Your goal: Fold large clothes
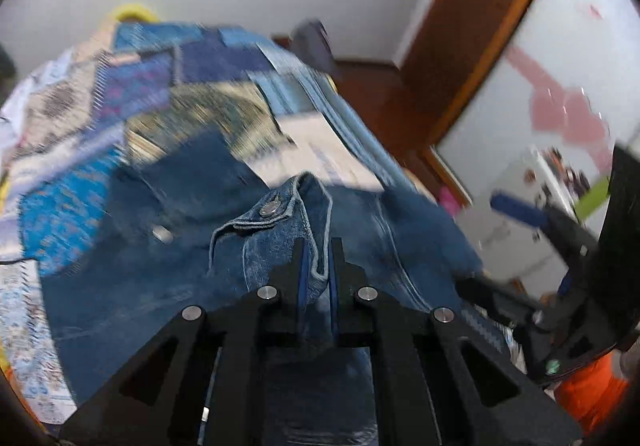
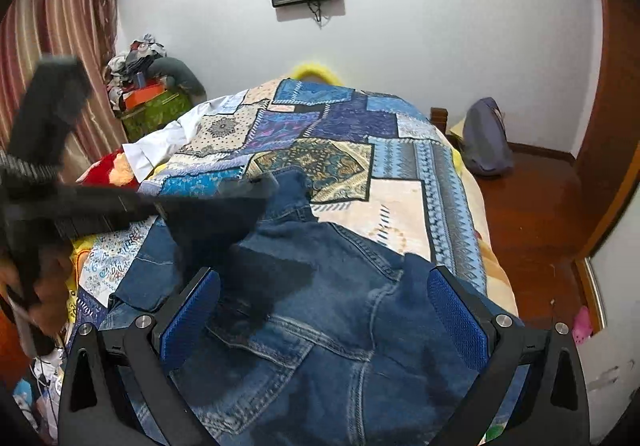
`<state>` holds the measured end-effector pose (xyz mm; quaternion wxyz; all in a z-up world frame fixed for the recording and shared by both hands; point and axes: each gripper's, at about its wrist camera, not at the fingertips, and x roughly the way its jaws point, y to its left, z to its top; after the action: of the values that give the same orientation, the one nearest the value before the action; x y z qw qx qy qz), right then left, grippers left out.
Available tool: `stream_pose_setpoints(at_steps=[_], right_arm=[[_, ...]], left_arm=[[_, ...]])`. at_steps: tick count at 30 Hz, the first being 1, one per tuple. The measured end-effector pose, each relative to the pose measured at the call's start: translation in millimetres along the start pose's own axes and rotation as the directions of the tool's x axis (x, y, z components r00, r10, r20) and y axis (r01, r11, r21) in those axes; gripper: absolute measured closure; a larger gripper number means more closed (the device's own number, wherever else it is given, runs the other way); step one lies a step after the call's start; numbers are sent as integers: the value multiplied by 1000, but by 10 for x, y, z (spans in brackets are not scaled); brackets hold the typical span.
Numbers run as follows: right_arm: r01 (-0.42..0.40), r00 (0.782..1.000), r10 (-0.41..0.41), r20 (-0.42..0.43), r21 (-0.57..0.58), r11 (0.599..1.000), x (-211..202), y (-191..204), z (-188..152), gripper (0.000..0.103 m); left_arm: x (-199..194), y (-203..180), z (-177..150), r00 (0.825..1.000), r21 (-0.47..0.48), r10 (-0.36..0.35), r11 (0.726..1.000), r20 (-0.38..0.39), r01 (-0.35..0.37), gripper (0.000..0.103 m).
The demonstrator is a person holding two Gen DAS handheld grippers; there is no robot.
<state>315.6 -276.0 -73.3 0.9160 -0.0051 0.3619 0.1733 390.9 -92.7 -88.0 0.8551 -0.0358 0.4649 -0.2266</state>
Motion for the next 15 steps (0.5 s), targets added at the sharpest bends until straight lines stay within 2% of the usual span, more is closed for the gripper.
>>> stream_pose_setpoints(at_steps=[1,3,4,5,9,12,15], right_arm=[[-3,1000,3,-8,3,1000,7,-18,-11,0],[5,999,-4,-38,5,1000,41,-51,-28,0],[1,999,0,-46,13,1000,66,-58,-32,0],[-8,998,10,-59,24,1000,105,-61,-33,0],[-77,991,86,-106,87,993,306,-84,-22,0],[-130,974,154,-166,146,981,558,-66,-32,0],[-147,950,192,-245,189,971,878,-43,-67,0]], left_arm=[[48,-36,-27,1000,2,-8,1000,-22,8,90],[80,-105,-81,999,1,-7,1000,-53,7,67],[54,-103,-92,999,3,8,1000,-50,-8,49],[-31,-108,-127,999,1,21,1000,-30,-21,41],[-307,167,-123,989,-12,137,990,48,-137,36],[-496,556,-145,963,-30,259,966,71,-258,32],[-628,987,-281,932,-47,359,933,54,-357,32]])
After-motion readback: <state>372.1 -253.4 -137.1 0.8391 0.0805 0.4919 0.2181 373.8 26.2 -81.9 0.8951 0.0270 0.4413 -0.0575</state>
